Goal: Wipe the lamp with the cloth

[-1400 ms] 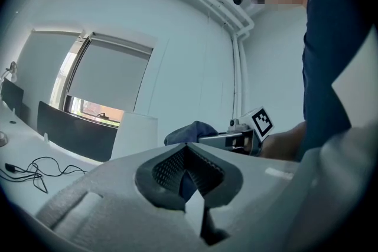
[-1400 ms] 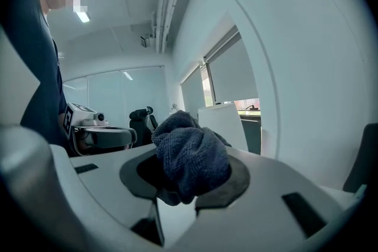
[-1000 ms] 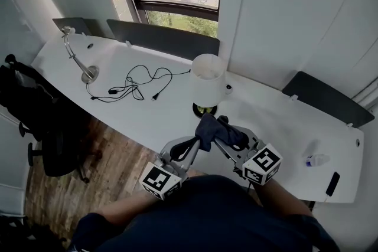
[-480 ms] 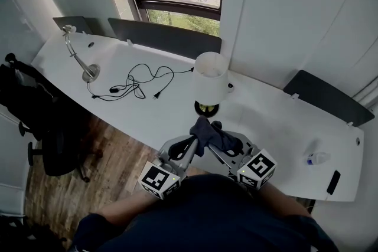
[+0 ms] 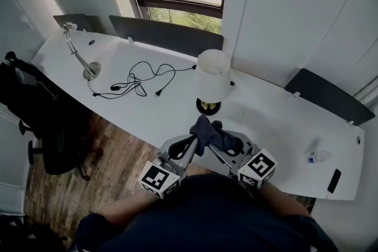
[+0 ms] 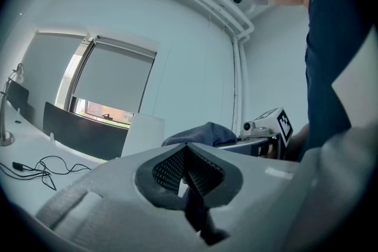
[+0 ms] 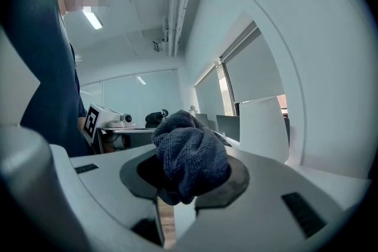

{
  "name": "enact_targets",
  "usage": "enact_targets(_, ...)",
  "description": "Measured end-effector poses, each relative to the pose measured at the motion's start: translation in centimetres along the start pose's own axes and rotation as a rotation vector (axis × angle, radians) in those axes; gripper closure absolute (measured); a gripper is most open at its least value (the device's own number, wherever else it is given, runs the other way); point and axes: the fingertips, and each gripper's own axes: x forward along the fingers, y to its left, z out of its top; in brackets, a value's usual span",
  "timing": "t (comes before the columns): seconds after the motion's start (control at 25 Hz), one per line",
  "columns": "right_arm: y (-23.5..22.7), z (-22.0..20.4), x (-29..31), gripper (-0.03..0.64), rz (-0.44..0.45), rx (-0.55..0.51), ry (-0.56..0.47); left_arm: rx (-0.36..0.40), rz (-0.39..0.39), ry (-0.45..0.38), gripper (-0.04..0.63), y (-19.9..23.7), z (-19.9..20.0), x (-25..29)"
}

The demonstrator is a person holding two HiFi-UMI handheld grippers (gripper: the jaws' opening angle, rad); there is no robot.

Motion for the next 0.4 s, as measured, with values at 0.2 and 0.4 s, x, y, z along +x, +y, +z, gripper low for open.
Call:
enact_targets(0.2,0.07,0.04,0.08,0.489,-0.003,0.006,-0.003,-0.010,-0.001,0.009,0.589,0.12,-0.44,-0.21)
enact_targets(0.4,-0.07,0.11,0.15,0.490,-0.008,0.002,-0.004,-0.004,0.003,0.001,0.589,0.25,-0.23,-0.25)
